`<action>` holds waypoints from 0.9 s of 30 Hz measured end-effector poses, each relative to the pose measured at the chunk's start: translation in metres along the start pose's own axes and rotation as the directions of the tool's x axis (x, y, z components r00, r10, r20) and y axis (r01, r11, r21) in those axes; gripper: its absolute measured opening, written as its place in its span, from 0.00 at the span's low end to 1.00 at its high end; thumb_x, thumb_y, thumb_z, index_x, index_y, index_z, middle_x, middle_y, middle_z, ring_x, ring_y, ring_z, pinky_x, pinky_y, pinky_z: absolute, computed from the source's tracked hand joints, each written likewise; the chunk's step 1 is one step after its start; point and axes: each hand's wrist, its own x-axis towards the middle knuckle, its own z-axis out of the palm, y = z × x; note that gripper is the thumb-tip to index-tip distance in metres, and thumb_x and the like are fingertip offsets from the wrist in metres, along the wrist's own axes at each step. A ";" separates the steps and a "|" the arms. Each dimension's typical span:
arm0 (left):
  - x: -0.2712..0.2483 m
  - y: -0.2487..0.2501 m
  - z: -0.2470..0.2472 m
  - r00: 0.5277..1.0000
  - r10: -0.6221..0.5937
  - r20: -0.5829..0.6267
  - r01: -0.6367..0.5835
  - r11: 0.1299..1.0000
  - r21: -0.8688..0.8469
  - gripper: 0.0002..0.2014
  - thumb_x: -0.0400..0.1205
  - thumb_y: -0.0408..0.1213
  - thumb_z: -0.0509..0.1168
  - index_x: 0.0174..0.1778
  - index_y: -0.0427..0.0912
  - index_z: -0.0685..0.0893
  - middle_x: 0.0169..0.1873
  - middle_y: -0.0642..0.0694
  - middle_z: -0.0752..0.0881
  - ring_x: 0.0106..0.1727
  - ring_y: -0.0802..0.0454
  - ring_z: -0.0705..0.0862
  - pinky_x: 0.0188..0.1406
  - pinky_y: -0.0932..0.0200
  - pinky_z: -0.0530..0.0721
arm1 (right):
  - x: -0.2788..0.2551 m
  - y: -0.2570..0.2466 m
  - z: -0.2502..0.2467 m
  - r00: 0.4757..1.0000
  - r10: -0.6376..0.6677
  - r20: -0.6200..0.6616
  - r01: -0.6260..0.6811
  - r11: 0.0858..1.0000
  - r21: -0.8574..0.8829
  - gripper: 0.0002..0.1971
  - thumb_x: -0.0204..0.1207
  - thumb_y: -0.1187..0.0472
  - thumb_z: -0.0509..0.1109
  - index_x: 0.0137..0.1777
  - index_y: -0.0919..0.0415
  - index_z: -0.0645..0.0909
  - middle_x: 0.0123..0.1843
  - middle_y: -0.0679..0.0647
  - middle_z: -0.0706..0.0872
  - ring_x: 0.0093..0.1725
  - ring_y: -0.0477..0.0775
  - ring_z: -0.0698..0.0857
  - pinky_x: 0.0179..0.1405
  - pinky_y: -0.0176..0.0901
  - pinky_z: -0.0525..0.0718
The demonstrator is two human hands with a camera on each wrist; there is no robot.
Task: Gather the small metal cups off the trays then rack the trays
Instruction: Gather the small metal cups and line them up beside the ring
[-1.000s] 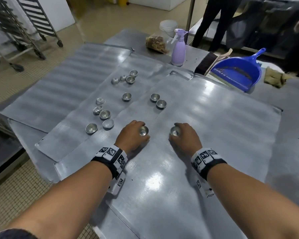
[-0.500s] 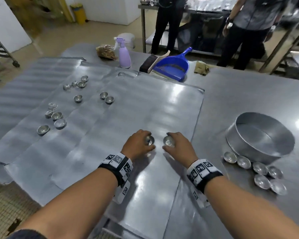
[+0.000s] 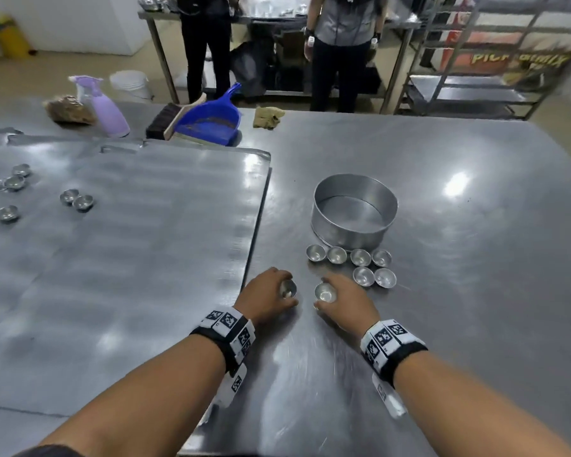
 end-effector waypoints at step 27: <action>0.037 0.016 0.034 0.996 0.041 -0.073 -0.047 0.996 -0.075 0.13 0.79 0.53 0.70 0.47 0.47 0.83 0.46 0.51 0.79 0.45 0.52 0.81 0.48 0.55 0.80 | 0.023 0.024 -0.010 0.999 0.031 -0.034 -0.034 0.995 -0.098 0.21 0.74 0.55 0.71 0.67 0.55 0.79 0.66 0.53 0.82 0.66 0.58 0.80 0.63 0.51 0.78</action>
